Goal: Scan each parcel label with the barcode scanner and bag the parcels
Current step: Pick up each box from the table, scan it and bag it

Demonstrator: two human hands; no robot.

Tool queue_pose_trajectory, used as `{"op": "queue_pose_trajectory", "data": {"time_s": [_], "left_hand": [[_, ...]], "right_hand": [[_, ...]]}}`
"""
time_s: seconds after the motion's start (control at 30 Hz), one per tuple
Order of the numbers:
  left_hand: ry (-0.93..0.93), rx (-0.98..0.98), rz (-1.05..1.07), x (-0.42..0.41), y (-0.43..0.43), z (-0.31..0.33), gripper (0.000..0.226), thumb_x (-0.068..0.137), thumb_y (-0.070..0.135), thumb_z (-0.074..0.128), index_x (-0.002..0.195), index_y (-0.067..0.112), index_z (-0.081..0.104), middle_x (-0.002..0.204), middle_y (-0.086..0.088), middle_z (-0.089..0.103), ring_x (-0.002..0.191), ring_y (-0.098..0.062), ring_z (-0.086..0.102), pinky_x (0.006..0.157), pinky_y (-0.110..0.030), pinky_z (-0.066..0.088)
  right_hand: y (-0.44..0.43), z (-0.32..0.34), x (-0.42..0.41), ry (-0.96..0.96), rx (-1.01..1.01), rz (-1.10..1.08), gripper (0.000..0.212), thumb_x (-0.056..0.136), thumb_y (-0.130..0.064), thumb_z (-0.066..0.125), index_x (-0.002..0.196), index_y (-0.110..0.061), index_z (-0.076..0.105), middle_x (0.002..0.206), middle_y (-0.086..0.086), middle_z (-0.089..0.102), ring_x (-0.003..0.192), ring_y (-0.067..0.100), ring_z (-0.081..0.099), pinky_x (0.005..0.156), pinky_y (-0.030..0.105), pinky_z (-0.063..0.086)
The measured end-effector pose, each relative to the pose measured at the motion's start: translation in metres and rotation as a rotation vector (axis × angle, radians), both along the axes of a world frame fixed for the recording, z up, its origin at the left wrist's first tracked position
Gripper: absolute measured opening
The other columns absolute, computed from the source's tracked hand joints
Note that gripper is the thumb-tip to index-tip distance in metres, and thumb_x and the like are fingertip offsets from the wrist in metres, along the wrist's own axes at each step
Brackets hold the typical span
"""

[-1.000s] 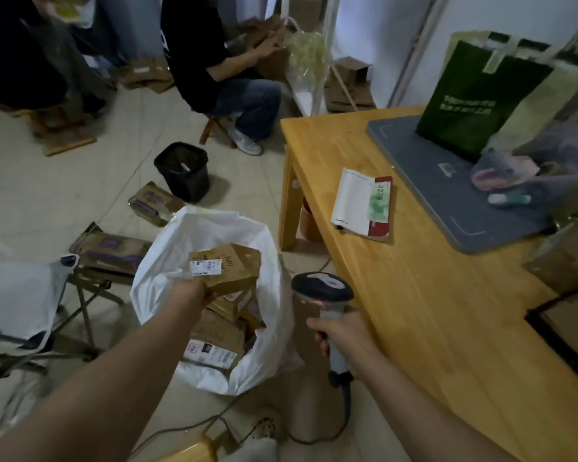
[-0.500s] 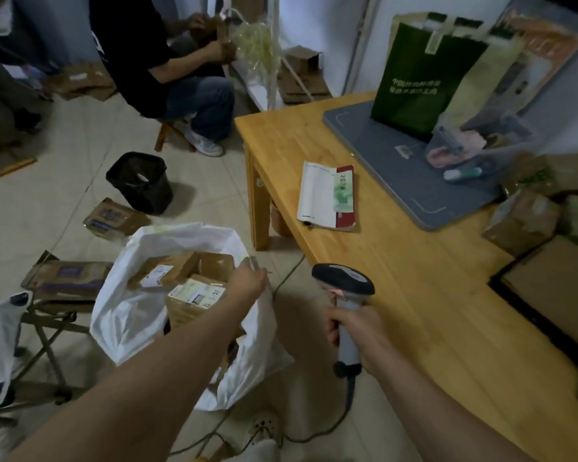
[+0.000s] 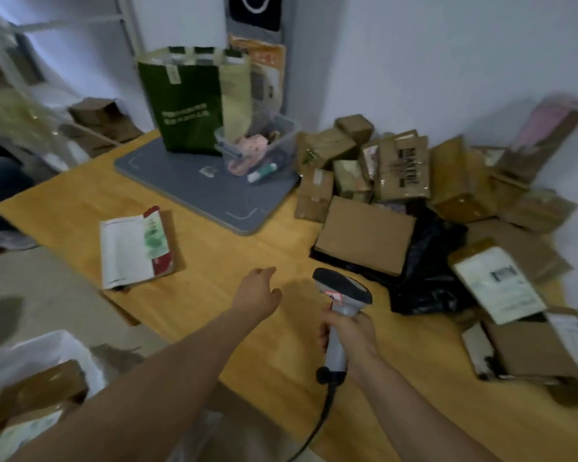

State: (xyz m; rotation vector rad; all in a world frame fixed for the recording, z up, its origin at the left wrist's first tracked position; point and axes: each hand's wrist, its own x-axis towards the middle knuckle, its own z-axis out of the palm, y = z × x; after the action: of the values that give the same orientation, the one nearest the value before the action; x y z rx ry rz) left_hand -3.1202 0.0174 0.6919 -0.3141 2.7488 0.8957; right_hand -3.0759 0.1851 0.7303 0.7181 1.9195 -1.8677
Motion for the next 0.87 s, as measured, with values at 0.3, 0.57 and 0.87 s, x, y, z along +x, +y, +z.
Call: {"op": "queue_pose_trajectory", "data": {"time_s": [0.3,0.57,0.87], "left_hand": [[0.138,-0.278,-0.409,-0.125,0.145,0.013,0.06,0.094,0.014,0.053,0.15,0.014,0.028,0.154,-0.011,0.028,0.138,-0.03,0.03,0.11,-0.033,0.028],[0.138,-0.653,-0.626,-0.2,0.212,0.024,0.109,0.082,0.025,0.073,0.151,0.003,-0.009,0.16,-0.015,0.0,0.148,-0.029,-0.001,0.121,-0.042,0.007],[0.301,-0.833,-0.629,-0.162,0.199,0.025,0.083,0.078,0.028,0.076,0.143,0.013,0.027,0.138,-0.015,0.029,0.128,-0.031,0.031,0.106,-0.04,0.033]], "right_hand": [[0.11,0.0,-0.041,-0.009,-0.058,-0.173,0.017,0.088,-0.006,0.065,0.074,0.001,0.057,0.048,0.01,0.058,0.036,0.019,0.051,0.041,0.025,0.044],[0.155,0.0,-0.069,0.029,-0.183,-0.172,0.012,0.088,-0.003,0.064,0.077,-0.003,0.059,0.058,0.014,0.057,0.041,0.02,0.05,0.044,0.028,0.045],[0.168,-0.007,-0.059,0.024,-0.156,-0.178,0.011,0.087,-0.003,0.063,0.077,-0.001,0.06,0.058,0.013,0.058,0.043,0.02,0.05,0.044,0.027,0.045]]}}
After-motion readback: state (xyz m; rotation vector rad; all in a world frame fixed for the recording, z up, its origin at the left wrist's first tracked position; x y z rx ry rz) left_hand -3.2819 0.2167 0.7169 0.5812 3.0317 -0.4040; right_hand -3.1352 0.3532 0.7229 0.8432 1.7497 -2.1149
